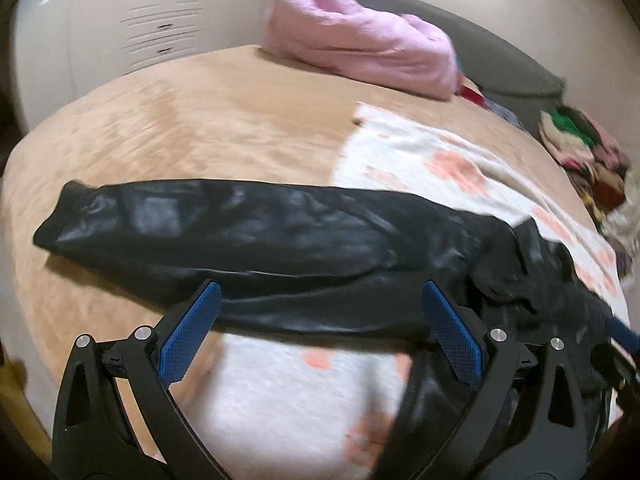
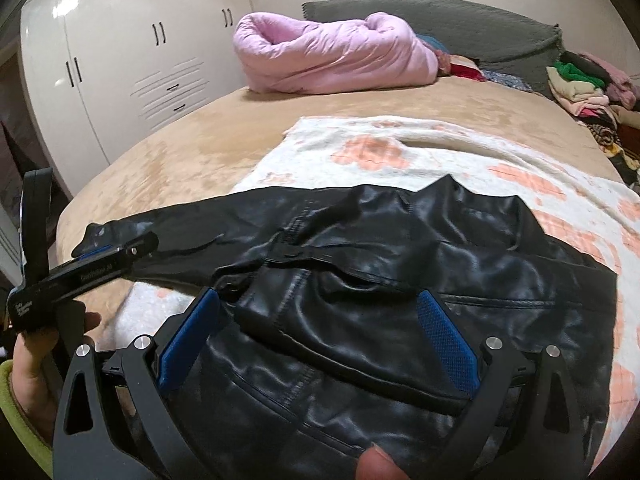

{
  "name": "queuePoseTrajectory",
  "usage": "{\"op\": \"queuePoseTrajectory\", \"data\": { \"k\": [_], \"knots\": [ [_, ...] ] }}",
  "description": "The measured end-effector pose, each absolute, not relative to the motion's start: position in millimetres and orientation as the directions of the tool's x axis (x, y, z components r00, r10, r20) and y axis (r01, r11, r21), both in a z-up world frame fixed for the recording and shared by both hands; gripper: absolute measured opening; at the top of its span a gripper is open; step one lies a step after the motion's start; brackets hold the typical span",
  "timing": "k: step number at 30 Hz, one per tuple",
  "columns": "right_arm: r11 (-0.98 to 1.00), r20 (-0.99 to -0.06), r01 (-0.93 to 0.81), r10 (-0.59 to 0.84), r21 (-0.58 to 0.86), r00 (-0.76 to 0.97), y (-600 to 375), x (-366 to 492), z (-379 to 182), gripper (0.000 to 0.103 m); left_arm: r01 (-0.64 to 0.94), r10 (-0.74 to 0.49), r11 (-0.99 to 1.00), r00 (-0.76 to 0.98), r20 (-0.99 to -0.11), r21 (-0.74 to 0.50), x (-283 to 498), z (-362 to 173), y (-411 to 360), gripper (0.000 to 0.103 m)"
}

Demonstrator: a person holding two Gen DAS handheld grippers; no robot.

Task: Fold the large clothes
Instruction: 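Grasp the other sleeve cuff with the left tool and lift it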

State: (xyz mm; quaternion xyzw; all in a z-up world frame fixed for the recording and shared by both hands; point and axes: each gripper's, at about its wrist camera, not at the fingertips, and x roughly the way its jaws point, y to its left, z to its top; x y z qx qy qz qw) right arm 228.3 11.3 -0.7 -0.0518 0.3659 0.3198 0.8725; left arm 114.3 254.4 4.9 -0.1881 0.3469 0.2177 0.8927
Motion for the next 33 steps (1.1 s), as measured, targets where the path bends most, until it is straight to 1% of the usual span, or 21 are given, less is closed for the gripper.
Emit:
{"op": "queuePoseTrajectory", "data": {
  "k": [10, 16, 23, 27, 29, 30, 32, 33],
  "knots": [
    [0.744, -0.682, -0.659, 0.541, 0.114, 0.493, 55, 228, -1, 0.099, -0.684, 0.321, 0.672, 0.614, -0.721, -0.283, 92, -11, 317, 0.094],
    [0.720, -0.684, -0.684, 0.556, 0.113, 0.472, 76, 228, -1, 0.099, -0.746, 0.330, 0.563, 0.598, -0.730, -0.356, 79, -23, 348, 0.094],
    [0.705, -0.685, -0.698, 0.572, 0.129, 0.451, 87, 226, -4, 0.099, -0.778, 0.302, 0.439, 0.600, -0.741, -0.451, 68, -42, 378, 0.094],
    [0.710, -0.696, -0.691, 0.564, 0.136, 0.443, 83, 226, -13, 0.099, -0.777, 0.269, 0.403, 0.606, -0.749, -0.484, 70, -54, 394, 0.094],
    [0.716, -0.701, -0.682, 0.563, 0.149, 0.439, 79, 226, -16, 0.099, -0.766, 0.275, 0.406, 0.623, -0.732, -0.499, 69, -55, 401, 0.094],
    [0.722, -0.704, -0.675, 0.560, 0.156, 0.437, 76, 226, -18, 0.099, -0.762, 0.279, 0.410, 0.628, -0.726, -0.502, 70, -55, 404, 0.089],
    [0.731, -0.706, -0.661, 0.558, 0.169, 0.436, 68, 226, -22, 0.099, -0.766, 0.301, 0.419, 0.624, -0.721, -0.488, 70, -55, 411, 0.064],
    [0.735, -0.707, -0.655, 0.556, 0.173, 0.437, 65, 226, -23, 0.099, -0.770, 0.309, 0.421, 0.619, -0.722, -0.480, 70, -55, 414, 0.035]
  ]
}}
